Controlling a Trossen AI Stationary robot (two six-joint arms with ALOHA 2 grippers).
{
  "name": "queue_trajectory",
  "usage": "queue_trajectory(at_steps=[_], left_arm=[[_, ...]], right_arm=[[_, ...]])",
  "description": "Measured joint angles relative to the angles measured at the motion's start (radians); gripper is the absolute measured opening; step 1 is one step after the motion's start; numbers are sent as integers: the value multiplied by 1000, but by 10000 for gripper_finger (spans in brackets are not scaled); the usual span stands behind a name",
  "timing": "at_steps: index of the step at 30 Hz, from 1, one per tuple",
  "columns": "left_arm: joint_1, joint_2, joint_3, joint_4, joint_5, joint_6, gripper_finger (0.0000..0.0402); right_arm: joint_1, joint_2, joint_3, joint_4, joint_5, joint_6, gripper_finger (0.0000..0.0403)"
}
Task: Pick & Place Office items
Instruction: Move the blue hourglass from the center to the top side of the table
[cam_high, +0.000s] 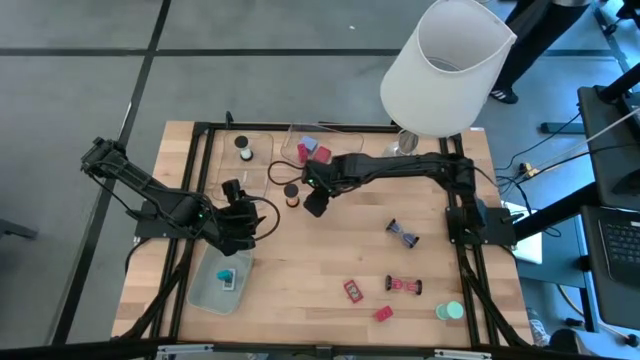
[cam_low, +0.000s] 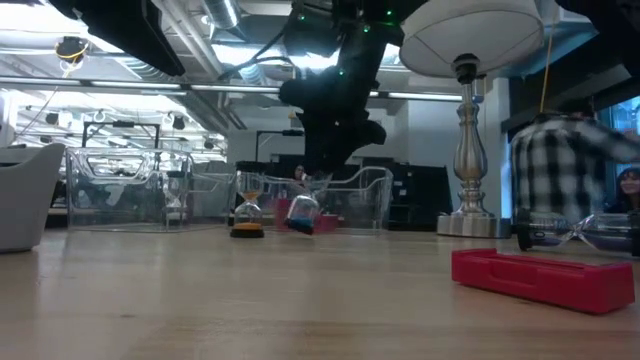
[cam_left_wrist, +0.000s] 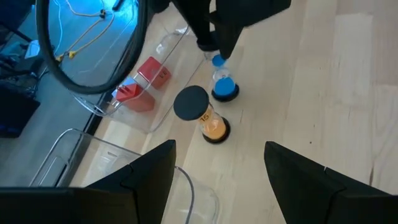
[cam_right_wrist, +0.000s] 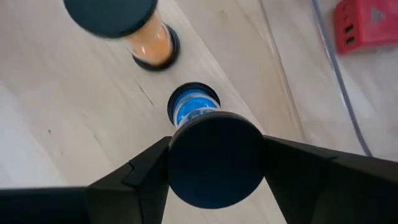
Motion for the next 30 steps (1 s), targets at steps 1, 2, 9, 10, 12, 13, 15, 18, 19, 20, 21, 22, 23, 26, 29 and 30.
queue_trajectory(at_steps=[1, 2, 9, 10, 12, 13, 15, 18, 19, 20, 21, 22, 23, 26, 29, 30], left_arm=[[0, 0, 0, 0, 0, 0, 242], [0, 0, 0, -1, 0, 0, 242], [0, 0, 0, -1, 1, 0, 242], [0, 0, 0, -1, 1, 0, 242], [0, 0, 0, -1, 1, 0, 242], [0, 0, 0, -1, 1, 0, 242], [0, 0, 0, -1, 2, 0, 242], [0, 0, 0, -1, 3, 0, 242], [0, 0, 0, -1, 3, 0, 242], [0, 0, 0, -1, 3, 0, 242], [0, 0, 0, -1, 3, 0, 242], [0, 0, 0, -1, 3, 0, 242], [0, 0, 0, -1, 3, 0, 242], [0, 0, 0, -1, 8, 0, 242], [0, 0, 0, -1, 23, 0, 242], [0, 0, 0, -1, 26, 0, 242]], right_arm=[[0, 2, 0, -1, 0, 0, 218], [0, 2, 0, -12, 0, 0, 218], [0, 2, 0, -8, 0, 0, 227], [0, 2, 0, -8, 0, 0, 228], [0, 2, 0, -8, 0, 1, 230], [0, 2, 0, -8, 0, 1, 230], [-1, 2, 0, -8, 0, 1, 231], [-2, 2, 0, -8, 0, -5, 231], [-2, 2, 0, -7, 0, -10, 232], [-2, 2, 0, -5, 0, -21, 232], [-2, 2, 0, -1, 0, -30, 232], [-2, 2, 0, 3, 0, -39, 232], [-2, 2, 0, 7, 0, -46, 234], [-2, 2, 0, 28, -1, -59, 249], [-2, 1, 0, 42, 0, -70, 275], [-2, 1, 0, 44, 0, -78, 285]])
